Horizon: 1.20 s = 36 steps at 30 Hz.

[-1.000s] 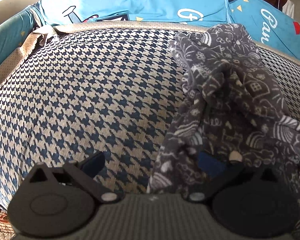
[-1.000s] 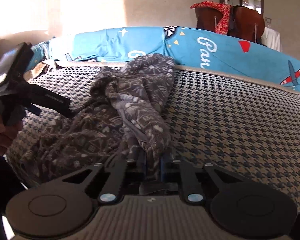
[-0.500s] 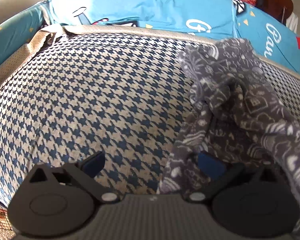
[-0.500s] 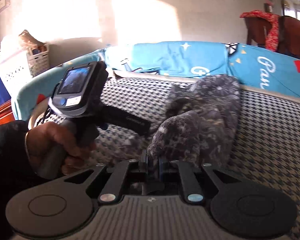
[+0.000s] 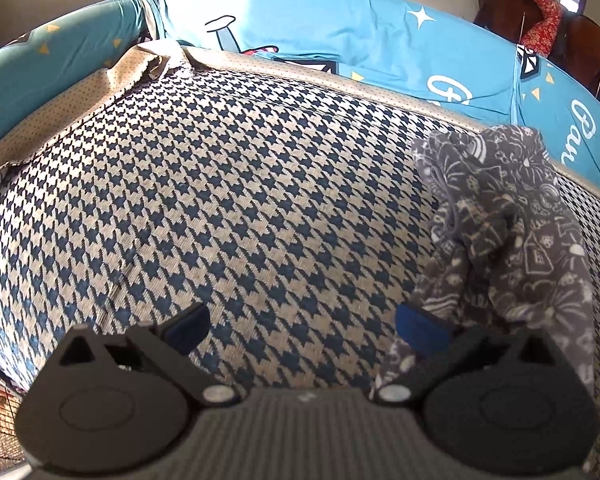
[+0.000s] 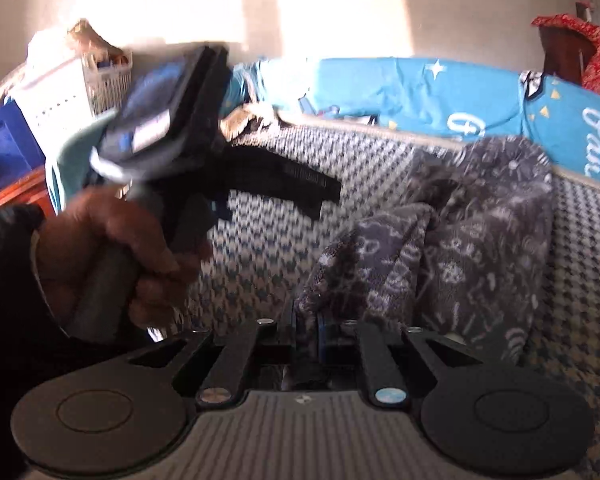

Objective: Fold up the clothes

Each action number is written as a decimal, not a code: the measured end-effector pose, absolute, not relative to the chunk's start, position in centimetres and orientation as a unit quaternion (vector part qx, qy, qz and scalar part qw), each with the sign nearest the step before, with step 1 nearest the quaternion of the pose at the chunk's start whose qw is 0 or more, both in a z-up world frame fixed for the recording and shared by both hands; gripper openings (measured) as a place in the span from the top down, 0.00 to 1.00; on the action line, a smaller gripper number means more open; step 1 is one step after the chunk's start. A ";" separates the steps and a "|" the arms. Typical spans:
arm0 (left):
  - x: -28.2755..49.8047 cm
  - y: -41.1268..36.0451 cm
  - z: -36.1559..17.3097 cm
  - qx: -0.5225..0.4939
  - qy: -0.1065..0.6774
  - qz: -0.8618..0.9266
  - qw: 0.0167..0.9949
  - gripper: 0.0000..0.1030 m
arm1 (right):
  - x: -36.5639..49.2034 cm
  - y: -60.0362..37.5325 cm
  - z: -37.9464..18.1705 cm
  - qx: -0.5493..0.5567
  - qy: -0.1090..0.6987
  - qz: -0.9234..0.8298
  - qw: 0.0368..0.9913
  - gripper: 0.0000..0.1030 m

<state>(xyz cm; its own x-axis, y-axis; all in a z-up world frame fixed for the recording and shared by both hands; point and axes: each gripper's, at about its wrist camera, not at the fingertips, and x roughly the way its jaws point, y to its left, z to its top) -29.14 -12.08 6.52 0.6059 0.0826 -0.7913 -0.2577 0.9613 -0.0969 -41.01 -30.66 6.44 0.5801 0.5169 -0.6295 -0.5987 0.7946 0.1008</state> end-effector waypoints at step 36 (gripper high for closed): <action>-29.2 -11.6 7.4 -0.129 0.418 0.108 0.893 0.00 | -36.3 -29.4 6.1 -0.054 0.319 0.215 0.921 0.88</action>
<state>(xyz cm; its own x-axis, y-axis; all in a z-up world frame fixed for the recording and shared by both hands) -29.21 -11.60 7.40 0.6264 0.0857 -0.7748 -0.3015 0.9432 -0.1394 -36.31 -29.43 6.09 0.7040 0.3621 -0.6110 -0.4313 0.9014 0.0372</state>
